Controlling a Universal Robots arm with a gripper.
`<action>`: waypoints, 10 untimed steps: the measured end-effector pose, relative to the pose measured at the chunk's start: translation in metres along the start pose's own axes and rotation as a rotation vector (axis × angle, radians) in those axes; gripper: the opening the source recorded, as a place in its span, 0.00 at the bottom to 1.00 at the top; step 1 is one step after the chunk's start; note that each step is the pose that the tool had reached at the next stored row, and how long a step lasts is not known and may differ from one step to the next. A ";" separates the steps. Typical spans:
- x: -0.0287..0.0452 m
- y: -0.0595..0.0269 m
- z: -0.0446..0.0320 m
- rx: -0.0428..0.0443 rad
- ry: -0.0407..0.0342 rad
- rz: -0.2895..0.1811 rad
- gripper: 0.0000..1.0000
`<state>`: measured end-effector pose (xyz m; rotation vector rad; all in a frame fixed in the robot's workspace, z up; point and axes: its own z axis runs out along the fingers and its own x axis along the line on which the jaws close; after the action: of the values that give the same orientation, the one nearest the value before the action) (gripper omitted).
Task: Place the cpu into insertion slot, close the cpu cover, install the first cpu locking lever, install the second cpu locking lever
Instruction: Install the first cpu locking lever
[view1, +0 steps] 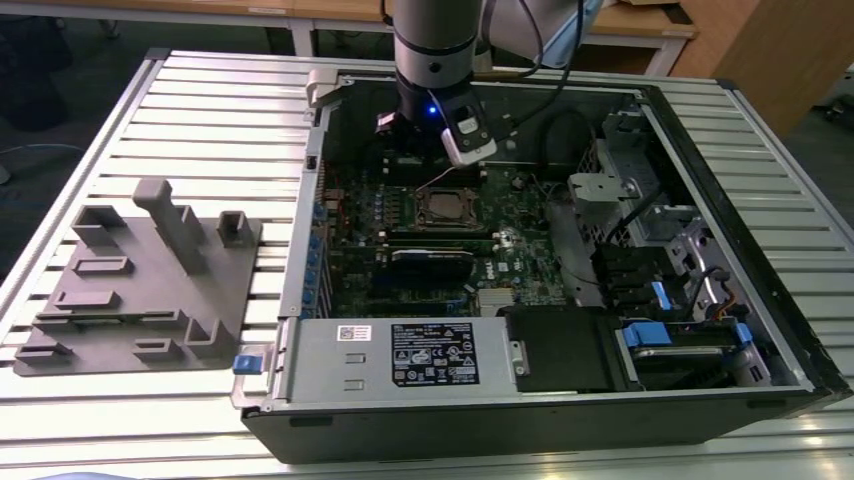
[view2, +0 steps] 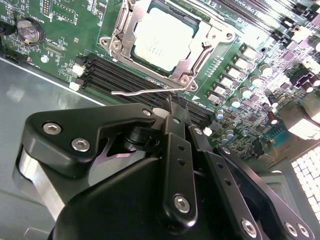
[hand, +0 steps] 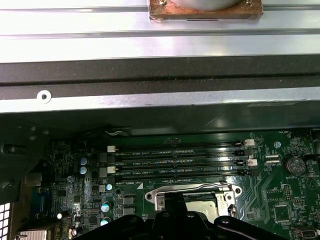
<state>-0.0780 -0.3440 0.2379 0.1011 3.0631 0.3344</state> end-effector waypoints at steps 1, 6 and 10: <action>0.0000 0.0000 0.0001 0.0000 0.0001 0.000 0.11; 0.0000 -0.0001 0.0004 0.0008 0.0000 0.000 0.11; 0.0000 -0.0001 0.0005 0.0008 0.0000 0.000 0.11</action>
<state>-0.0780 -0.3440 0.2375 0.1011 3.0632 0.3332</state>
